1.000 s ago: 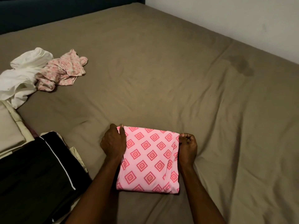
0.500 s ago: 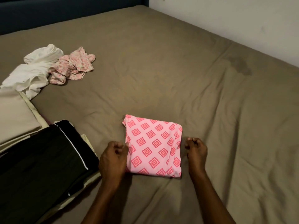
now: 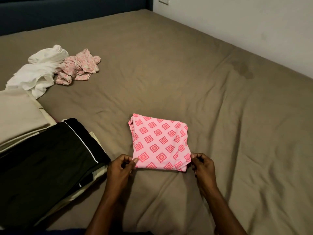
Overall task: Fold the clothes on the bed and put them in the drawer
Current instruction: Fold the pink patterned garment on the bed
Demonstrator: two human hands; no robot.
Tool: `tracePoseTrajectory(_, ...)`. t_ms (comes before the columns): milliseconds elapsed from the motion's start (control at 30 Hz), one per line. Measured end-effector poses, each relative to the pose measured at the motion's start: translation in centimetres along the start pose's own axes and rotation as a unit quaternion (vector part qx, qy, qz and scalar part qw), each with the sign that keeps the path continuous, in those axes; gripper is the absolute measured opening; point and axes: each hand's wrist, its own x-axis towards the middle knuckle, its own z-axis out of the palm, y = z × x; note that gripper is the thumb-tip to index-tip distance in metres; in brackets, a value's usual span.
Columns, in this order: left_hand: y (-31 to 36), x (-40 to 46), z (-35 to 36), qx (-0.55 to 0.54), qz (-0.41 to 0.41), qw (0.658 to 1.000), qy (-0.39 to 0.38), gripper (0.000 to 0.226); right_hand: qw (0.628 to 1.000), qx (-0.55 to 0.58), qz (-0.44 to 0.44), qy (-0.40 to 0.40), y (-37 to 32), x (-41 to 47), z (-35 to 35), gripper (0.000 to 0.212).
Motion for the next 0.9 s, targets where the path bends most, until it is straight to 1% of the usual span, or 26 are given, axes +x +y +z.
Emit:
tracePoseTrajectory(100, 0.0, 0.2, -0.5, -0.002, -0.01, 1.0, -0.012, 0.011, 0.998, -0.008, 0.017, -0.062, -0.6, -0.7, -0.2, 0.016)
tracePoseTrajectory(167, -0.1, 0.4, -0.9, -0.011, -0.011, 1.0, -0.022, 0.011, 0.994, -0.008, 0.024, -0.103, -0.6, -1.2, -0.8, 0.015)
tracePoseTrajectory(267, -0.2, 0.2, -1.1, -0.002, -0.001, 1.0, -0.026, 0.013, 0.987, -0.107, -0.026, -0.119, -0.4, -1.6, -1.7, 0.014)
tracePoseTrajectory(367, 0.1, -0.2, -1.3, -0.048, -0.02, 0.999, -0.016, 0.014, 0.984, -0.121, -0.046, -0.126, -0.1, -1.5, -2.2, 0.015)
tracePoseTrajectory(433, 0.1, -0.4, -1.3, -0.075, -0.031, 0.997, -0.009, 0.016, 0.976, -0.143, -0.084, -0.141, 0.3, -1.5, -2.8, 0.014)
tracePoseTrajectory(533, -0.3, -0.4, -1.2, -0.1, -0.035, 0.994, 0.016, 0.018, 0.974, -0.155, -0.088, -0.138, 0.7, -1.7, -4.1, 0.01)
tracePoseTrajectory(600, -0.7, -0.3, -1.0, -0.113, -0.038, 0.992, 0.033, 0.016, 0.976, -0.156, -0.084, -0.128, 0.7, -1.8, -4.6, 0.011)
tracePoseTrajectory(767, -1.5, 0.1, -0.8, -0.123, -0.035, 0.991, 0.041, 0.014, 0.984, -0.122, -0.049, -0.119, 1.0, -1.6, -4.5, 0.014)
tracePoseTrajectory(833, -1.6, 0.0, -0.6, -0.126, -0.032, 0.99, 0.062, 0.011, 0.986, -0.114, -0.049, -0.11, 0.9, -1.7, -4.4, 0.014)
tracePoseTrajectory(900, -1.8, -0.1, 0.1, -0.131, -0.034, 0.985, 0.103, 0.008, 0.989, -0.105, -0.057, -0.085, 1.0, -1.8, -4.2, 0.017)
